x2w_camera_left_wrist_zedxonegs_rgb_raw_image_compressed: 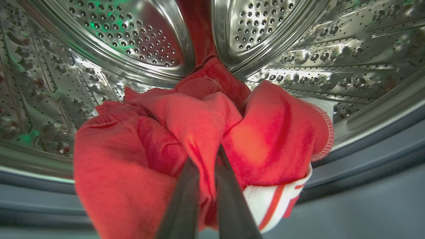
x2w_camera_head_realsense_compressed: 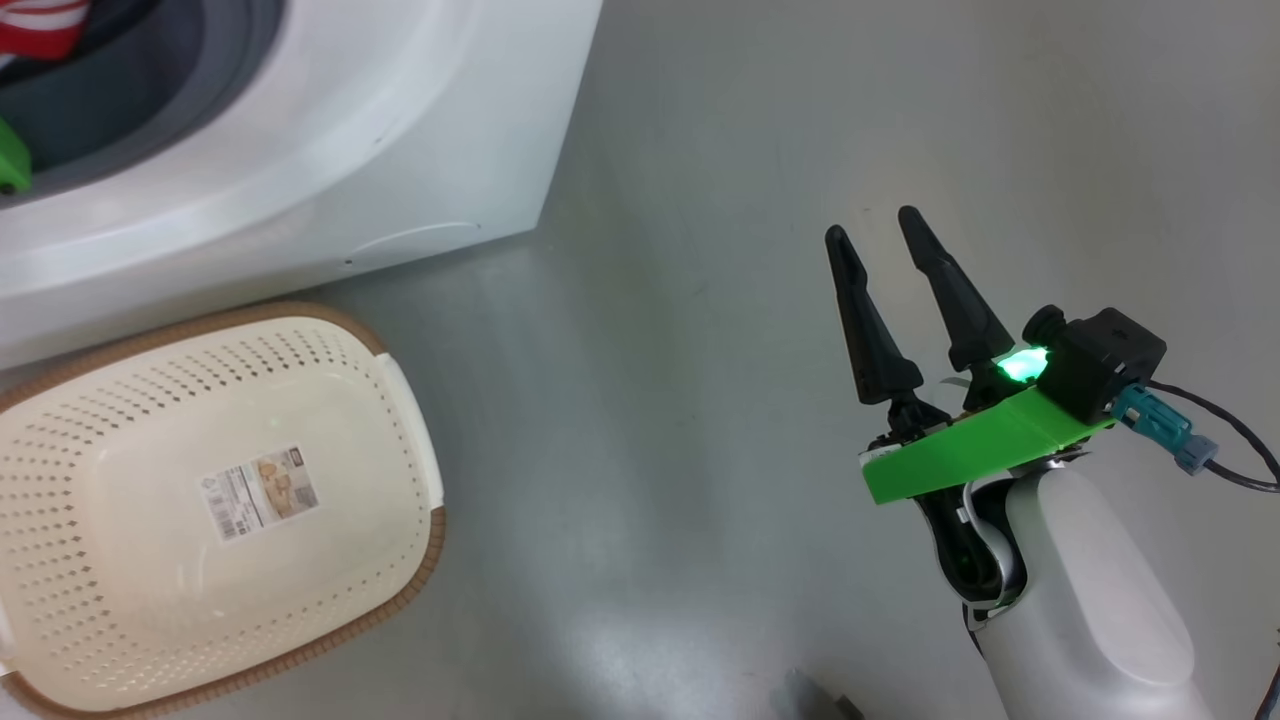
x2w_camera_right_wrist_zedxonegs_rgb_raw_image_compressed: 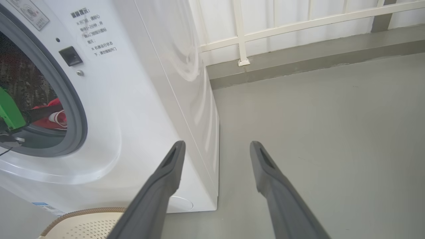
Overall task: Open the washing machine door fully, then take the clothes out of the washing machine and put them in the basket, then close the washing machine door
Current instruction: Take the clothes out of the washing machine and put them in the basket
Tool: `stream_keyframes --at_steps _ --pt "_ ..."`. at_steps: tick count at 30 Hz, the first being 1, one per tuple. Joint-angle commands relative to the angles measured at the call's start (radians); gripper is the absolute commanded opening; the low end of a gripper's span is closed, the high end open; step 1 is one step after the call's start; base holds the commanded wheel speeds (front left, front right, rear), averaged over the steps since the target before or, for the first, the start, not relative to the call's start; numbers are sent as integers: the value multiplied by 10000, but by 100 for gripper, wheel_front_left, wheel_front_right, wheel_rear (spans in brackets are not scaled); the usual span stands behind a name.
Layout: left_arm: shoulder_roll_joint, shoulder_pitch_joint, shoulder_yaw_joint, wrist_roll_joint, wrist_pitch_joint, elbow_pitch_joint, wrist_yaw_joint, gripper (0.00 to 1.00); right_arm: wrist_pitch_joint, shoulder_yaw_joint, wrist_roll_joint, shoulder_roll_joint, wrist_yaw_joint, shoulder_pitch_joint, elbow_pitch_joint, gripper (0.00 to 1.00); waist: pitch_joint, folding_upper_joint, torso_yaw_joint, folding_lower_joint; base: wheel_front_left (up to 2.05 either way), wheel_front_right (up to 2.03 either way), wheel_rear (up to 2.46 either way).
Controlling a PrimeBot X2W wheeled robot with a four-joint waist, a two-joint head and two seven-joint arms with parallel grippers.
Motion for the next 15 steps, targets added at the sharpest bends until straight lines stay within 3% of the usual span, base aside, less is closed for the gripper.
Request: stream_keyframes --at_steps 1,15 --pt "356 126 19 -11 -244 -255 -112 0 -118 178 -98 66 90 150 -177 100 -191 -1 146 -1 0 0 0" --pt "-341 1433 -271 -452 -1270 -938 -376 0 -118 163 -190 -86 90 484 103 100 -1449 -1 810 -1 0 0 0"
